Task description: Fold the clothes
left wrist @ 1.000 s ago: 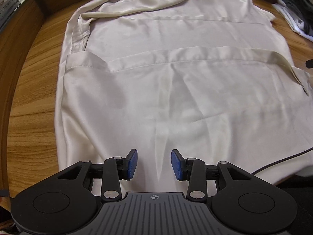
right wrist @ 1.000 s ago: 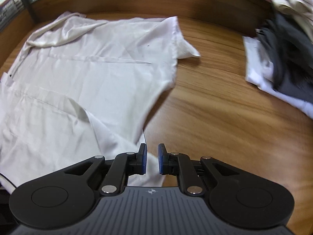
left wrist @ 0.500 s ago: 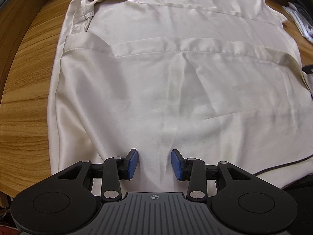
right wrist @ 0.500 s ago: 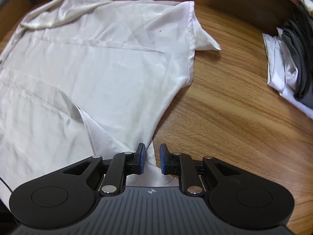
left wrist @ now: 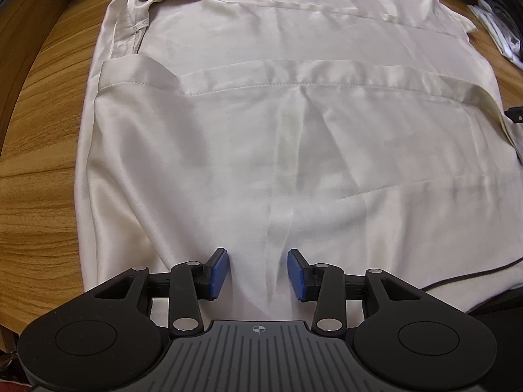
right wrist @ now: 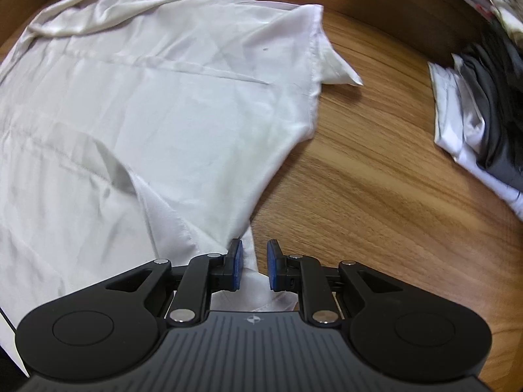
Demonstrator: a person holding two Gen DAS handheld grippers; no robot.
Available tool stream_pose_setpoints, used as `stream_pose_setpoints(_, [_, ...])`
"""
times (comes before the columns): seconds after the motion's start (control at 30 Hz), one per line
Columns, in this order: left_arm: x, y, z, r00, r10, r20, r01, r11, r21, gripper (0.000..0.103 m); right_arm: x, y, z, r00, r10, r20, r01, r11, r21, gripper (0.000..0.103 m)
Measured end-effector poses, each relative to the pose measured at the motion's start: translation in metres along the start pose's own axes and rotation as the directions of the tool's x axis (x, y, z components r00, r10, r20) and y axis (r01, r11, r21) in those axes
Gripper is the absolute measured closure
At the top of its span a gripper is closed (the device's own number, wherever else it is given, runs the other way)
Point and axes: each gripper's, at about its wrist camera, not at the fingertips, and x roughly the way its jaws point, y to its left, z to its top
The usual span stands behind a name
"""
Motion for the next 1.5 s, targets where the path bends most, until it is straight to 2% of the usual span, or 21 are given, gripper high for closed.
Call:
stream_pose_setpoints(0.07, [0.0, -0.001, 0.001, 1.0, 0.003, 0.001, -0.003, 1.0, 0.01, 0.056, 0.0, 0.007, 0.001, 1.0, -0.014, 0.001, 0.014, 0.999, -0.042, 0.088])
stream_pose_setpoints(0.13, [0.0, -0.001, 0.0, 1.0, 0.002, 0.002, -0.002, 1.0, 0.015, 0.056, 0.0, 0.005, 0.002, 1.0, -0.015, -0.004, 0.015, 0.999, -0.038, 0.101])
stream_pose_setpoints(0.33, [0.002, 0.002, -0.002, 1.0, 0.0, 0.007, 0.0, 1.0, 0.018, 0.057, 0.001, -0.001, 0.003, 1.0, -0.017, -0.021, 0.016, 1.0, -0.022, 0.103])
stream_pose_setpoints(0.43, [0.003, 0.002, -0.006, 1.0, 0.005, 0.011, -0.005, 1.0, 0.024, 0.057, 0.0, -0.018, -0.005, 0.997, -0.066, -0.029, 0.067, 0.997, 0.027, 0.103])
stream_pose_setpoints(0.6, [0.0, 0.003, -0.002, 1.0, 0.001, 0.007, -0.001, 0.999, 0.035, 0.057, -0.003, -0.048, -0.021, 0.994, -0.095, -0.06, 0.101, 0.989, 0.112, 0.103])
stream_pose_setpoints(0.7, [-0.001, 0.004, 0.002, 1.0, -0.003, 0.002, 0.003, 0.999, 0.041, 0.057, -0.014, -0.064, -0.029, 0.998, -0.06, -0.028, 0.065, 0.976, 0.209, 0.103])
stream_pose_setpoints(0.83, [-0.003, 0.006, 0.002, 1.0, -0.004, 0.0, 0.004, 0.999, 0.052, 0.057, -0.029, -0.06, -0.03, 0.999, 0.029, 0.017, -0.032, 0.981, 0.193, 0.102])
stream_pose_setpoints(0.97, [-0.002, 0.007, 0.001, 1.0, -0.004, 0.001, 0.004, 0.999, 0.054, 0.057, -0.032, -0.033, -0.029, 0.996, 0.086, 0.02, -0.087, 0.992, 0.095, 0.094])
stream_pose_setpoints(1.03, [-0.002, 0.008, 0.0, 1.0, -0.004, 0.001, 0.004, 0.998, 0.055, 0.057, -0.033, -0.02, -0.029, 0.993, 0.114, 0.019, -0.114, 0.992, 0.045, 0.073])
stream_pose_setpoints(1.07, [-0.002, 0.008, 0.0, 1.0, -0.004, 0.002, 0.004, 0.998, 0.056, 0.057, -0.034, -0.013, -0.029, 0.992, 0.128, 0.018, -0.128, 0.992, 0.021, 0.069])
stream_pose_setpoints(1.13, [-0.002, 0.008, -0.001, 1.0, -0.005, 0.004, 0.005, 0.998, 0.056, 0.057, -0.035, 0.0, -0.029, 0.988, 0.156, 0.015, -0.155, 0.987, -0.029, 0.067])
stream_pose_setpoints(1.2, [-0.002, 0.009, -0.002, 1.0, -0.005, 0.006, 0.005, 0.998, 0.055, 0.057, -0.028, 0.009, -0.029, 0.991, 0.136, -0.003, -0.136, 0.989, -0.063, 0.067])
stream_pose_setpoints(1.3, [-0.002, 0.009, -0.003, 1.0, -0.004, 0.008, 0.004, 0.999, 0.053, 0.057, -0.023, 0.016, -0.035, 0.995, 0.101, -0.007, -0.101, 0.989, -0.106, 0.069])
stream_pose_setpoints(1.37, [-0.002, 0.009, -0.004, 1.0, -0.005, 0.01, 0.004, 0.999, 0.053, 0.056, -0.021, 0.015, -0.036, 0.996, 0.084, -0.007, -0.084, 0.989, -0.121, 0.078])
stream_pose_setpoints(1.4, [-0.002, 0.009, -0.005, 1.0, -0.005, 0.011, 0.004, 0.999, 0.052, 0.056, -0.022, 0.013, -0.036, 0.997, 0.08, -0.007, -0.081, 0.989, -0.12, 0.091])
stream_pose_setpoints(1.43, [-0.002, 0.01, -0.005, 1.0, -0.005, 0.011, 0.004, 0.999, 0.052, 0.056, -0.022, 0.011, -0.035, 0.997, 0.077, -0.007, -0.077, 0.99, -0.12, 0.097])
stream_pose_setpoints(1.5, [-0.001, 0.011, -0.004, 1.0, -0.004, 0.011, 0.004, 0.999, 0.051, 0.056, -0.025, 0.005, -0.03, 0.998, 0.058, 0.005, -0.057, 0.99, -0.13, 0.098])
